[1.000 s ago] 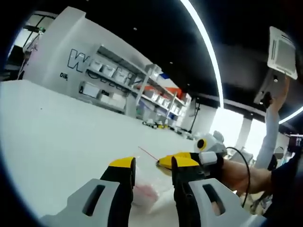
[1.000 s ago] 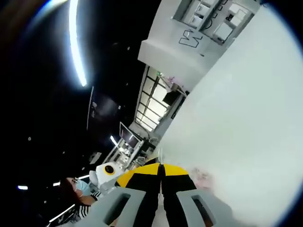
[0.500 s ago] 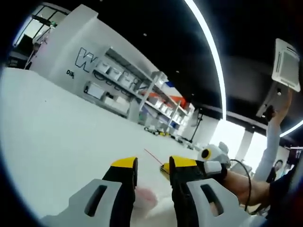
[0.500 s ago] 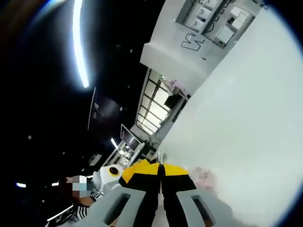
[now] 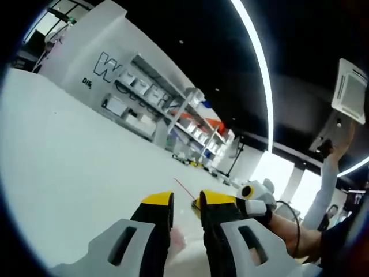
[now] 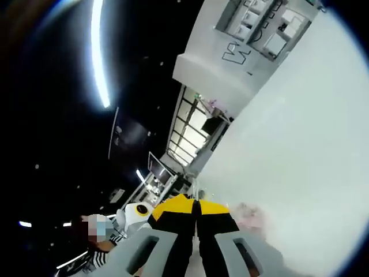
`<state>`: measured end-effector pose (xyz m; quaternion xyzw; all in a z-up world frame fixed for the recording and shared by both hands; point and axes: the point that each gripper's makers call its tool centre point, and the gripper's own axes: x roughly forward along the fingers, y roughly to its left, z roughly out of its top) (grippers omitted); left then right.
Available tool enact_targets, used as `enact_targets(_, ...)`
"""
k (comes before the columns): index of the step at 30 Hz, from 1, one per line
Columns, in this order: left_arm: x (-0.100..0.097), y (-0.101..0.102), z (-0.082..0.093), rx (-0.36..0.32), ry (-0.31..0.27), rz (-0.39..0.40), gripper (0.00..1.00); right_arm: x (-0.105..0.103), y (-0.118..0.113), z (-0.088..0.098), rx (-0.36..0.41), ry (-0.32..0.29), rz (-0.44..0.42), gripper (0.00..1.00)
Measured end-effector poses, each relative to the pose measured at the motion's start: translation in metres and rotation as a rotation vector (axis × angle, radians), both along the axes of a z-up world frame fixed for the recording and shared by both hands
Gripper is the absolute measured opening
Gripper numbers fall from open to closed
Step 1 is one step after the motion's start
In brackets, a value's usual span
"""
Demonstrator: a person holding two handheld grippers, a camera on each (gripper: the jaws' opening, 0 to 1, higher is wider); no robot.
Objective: Open the resealable bag by pulling the two sides of the seal apart until the entire bag opening is separated and visibly accessible.
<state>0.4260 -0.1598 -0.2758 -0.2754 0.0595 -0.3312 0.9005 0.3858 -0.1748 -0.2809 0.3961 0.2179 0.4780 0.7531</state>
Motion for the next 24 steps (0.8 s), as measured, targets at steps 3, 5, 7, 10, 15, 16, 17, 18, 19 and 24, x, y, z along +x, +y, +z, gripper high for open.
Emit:
enact_targets(3, 0.000, 0.000, -0.001, -0.009, 0.004, -0.002, 0.16, 0.003, 0.000, 0.000, 0.017, 0.014, 0.004, 0.00)
enact_targets(5, -0.001, -0.001, -0.002, -0.015, 0.002, -0.011, 0.14, 0.009, -0.002, 0.001, 0.043, 0.037, 0.000, 0.00)
enact_targets(7, -0.002, -0.002, -0.003, -0.015, 0.000, -0.009, 0.11, 0.015, -0.003, 0.000, 0.054, 0.056, 0.000, 0.00)
enact_targets(10, -0.003, -0.003, -0.004, -0.013, -0.001, -0.013, 0.09, 0.016, -0.004, 0.000, 0.075, 0.076, -0.004, 0.00)
enact_targets(15, -0.005, -0.004, -0.002, -0.054, 0.008, -0.033, 0.09, 0.016, -0.003, 0.000, 0.077, 0.083, 0.005, 0.00)
enact_targets(16, -0.005, -0.004, -0.003, -0.061, 0.011, -0.036, 0.09, 0.016, -0.002, 0.000, 0.076, 0.083, 0.008, 0.00)
enact_targets(17, -0.004, -0.004, -0.003, -0.065, 0.015, -0.037, 0.09, 0.016, -0.002, 0.000, 0.075, 0.085, 0.008, 0.00)
enact_targets(18, -0.004, -0.004, -0.004, -0.067, 0.019, -0.038, 0.08, 0.017, -0.003, 0.000, 0.079, 0.087, 0.005, 0.00)
enact_targets(19, -0.004, -0.004, -0.003, -0.069, 0.019, -0.038, 0.07, 0.017, -0.003, 0.000, 0.083, 0.089, 0.006, 0.00)
enact_targets(24, -0.007, -0.003, -0.005, -0.065, 0.024, -0.037, 0.01, 0.031, -0.002, 0.001, 0.090, 0.090, 0.007, 0.00)
